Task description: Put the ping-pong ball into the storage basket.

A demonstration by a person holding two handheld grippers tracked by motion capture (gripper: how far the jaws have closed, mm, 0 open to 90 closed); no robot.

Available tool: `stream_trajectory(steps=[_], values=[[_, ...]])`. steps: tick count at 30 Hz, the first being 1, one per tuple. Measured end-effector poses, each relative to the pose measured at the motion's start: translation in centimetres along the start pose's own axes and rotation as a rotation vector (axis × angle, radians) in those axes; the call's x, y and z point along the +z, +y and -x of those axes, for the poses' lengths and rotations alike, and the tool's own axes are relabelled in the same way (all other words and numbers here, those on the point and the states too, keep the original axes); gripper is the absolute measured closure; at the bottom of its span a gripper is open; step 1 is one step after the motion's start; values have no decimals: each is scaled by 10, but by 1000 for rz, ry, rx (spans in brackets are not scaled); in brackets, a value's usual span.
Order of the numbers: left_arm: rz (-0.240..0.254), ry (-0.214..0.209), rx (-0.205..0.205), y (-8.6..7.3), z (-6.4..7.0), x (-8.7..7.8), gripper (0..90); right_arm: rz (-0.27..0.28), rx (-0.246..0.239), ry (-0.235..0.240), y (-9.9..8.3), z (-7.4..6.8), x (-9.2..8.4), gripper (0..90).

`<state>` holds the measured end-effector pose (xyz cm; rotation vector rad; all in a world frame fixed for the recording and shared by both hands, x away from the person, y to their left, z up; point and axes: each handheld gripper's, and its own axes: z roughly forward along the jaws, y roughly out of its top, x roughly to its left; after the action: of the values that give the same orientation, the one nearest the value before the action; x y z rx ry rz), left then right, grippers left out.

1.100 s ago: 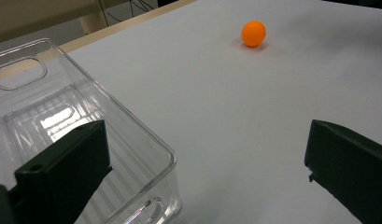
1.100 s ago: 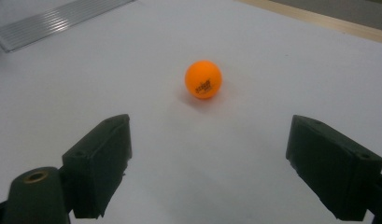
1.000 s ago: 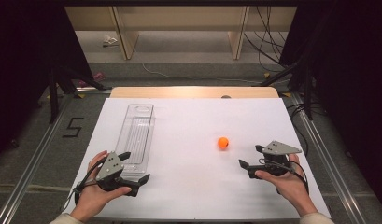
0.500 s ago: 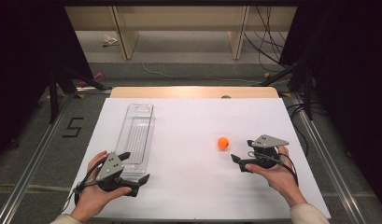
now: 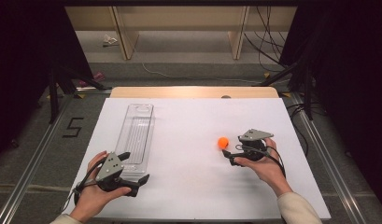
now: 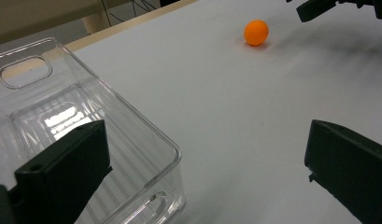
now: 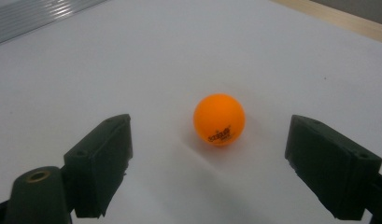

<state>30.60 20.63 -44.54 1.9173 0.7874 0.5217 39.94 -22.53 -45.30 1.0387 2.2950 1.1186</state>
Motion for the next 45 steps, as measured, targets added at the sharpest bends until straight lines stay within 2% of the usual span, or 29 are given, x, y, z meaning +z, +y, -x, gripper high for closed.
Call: stream_trajectory(steps=[14,25,45], values=[[2,0,1,0,0,0,0,-35,-5,-12,8,3,24,163],[5,-4,2,0,-1,0,0,-77,10,-23,11,8,41,180],[17,6,8,0,-8,6,2,-95,18,-23,9,11,45,188]])
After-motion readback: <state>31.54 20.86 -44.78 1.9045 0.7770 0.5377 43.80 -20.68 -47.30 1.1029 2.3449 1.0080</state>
